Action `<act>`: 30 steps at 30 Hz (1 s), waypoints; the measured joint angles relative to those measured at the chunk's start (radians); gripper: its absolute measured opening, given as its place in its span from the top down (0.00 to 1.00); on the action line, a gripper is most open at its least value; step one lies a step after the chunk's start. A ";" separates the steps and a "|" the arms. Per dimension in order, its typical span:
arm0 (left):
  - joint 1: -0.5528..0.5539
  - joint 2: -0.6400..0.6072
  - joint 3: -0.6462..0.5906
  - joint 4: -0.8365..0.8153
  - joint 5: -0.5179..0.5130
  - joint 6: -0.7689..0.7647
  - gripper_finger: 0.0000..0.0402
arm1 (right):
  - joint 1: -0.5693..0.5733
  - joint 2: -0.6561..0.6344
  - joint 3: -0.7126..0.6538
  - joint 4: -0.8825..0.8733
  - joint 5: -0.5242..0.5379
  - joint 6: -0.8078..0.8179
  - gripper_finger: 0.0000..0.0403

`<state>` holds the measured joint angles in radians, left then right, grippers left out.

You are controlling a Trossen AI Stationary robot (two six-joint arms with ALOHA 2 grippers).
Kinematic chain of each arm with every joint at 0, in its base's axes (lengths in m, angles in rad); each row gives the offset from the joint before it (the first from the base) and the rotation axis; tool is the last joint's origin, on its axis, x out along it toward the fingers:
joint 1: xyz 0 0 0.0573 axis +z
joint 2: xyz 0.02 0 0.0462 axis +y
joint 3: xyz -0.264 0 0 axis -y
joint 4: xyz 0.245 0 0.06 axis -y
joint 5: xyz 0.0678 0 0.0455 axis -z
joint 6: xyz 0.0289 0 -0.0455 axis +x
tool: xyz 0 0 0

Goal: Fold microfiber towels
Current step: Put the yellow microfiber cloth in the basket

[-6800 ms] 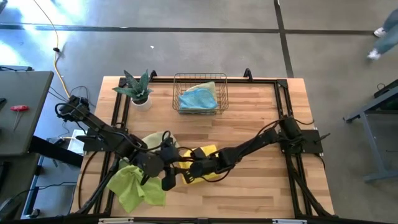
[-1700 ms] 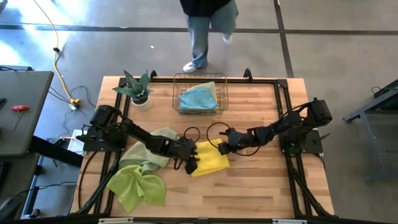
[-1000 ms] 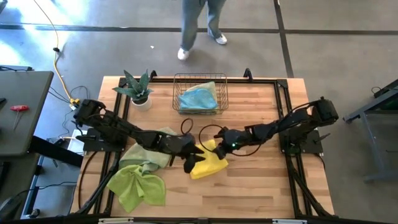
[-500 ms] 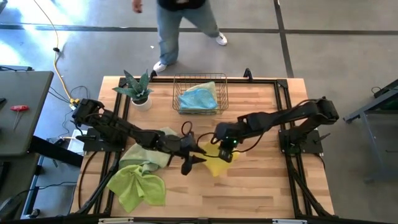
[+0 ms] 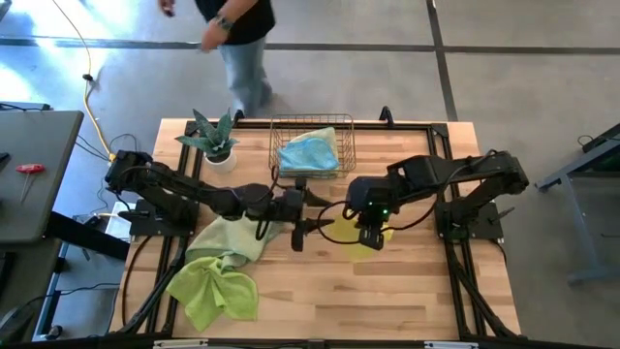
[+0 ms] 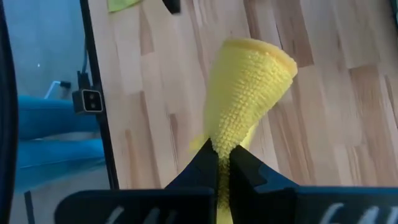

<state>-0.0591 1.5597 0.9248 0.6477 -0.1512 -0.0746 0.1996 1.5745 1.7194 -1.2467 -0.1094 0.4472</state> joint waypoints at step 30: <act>0.131 0.078 0.111 -0.327 0.371 -0.027 0.32 | -0.075 0.000 0.009 -0.008 0.127 -0.335 1.00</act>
<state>0.0721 1.6379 1.0358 0.3205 0.2199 -0.1014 0.1249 1.5749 1.7283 -1.2547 0.0175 0.1125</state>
